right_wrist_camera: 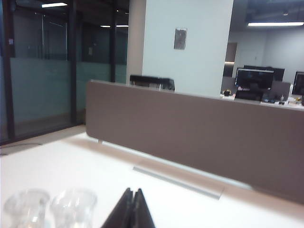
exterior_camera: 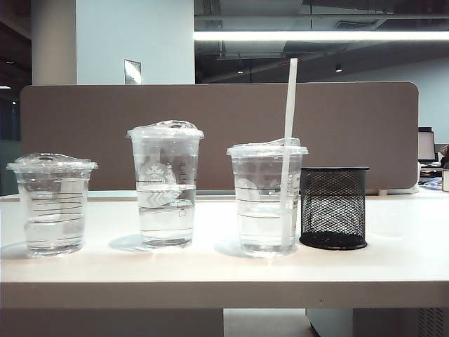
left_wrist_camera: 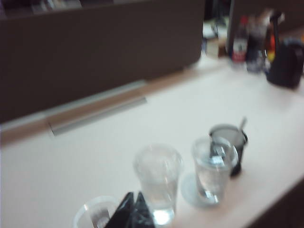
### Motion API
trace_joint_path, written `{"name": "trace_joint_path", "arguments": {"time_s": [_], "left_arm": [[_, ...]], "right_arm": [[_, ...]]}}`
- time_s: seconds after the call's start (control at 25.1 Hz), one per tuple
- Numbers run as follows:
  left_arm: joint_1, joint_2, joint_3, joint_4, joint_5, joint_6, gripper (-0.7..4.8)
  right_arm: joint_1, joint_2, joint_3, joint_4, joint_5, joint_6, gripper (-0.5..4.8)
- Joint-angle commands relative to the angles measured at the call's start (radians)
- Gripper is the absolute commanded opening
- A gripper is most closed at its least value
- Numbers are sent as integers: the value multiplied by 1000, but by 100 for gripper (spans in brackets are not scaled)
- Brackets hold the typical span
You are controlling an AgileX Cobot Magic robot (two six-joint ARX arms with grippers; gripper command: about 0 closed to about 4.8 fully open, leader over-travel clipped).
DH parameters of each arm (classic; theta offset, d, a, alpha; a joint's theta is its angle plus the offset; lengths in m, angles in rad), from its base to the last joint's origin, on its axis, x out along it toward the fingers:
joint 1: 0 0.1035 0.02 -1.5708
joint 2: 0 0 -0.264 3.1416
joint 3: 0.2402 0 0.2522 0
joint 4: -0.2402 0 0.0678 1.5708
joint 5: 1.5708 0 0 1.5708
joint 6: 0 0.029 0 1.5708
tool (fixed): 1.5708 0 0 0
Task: Pick up the straw and insert it into the medium coffee cup.
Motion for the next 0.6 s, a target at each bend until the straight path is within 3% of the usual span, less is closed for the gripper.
{"name": "trace_joint_path", "arguments": {"time_s": [0.04,0.2,0.24,0.36,0.6], "left_arm": [[0,-106,-105,207,-67,-122,-4],[0,-222,-259,338,-141,-205,-4],[0,-266,-348,385,-143,-255,-4],[0,-338,-548,448,-166,-344,-4],[-1,-339,-721,513,-167,-352,-4]], "right_arm": [[2,-138,-109,10,-14,28,-5],[4,-116,-145,-2,-59,88,-5],[3,-115,-177,13,-119,89,-5],[3,-131,-290,27,-130,126,-5],[3,-131,-436,66,-165,147,-5]]}}
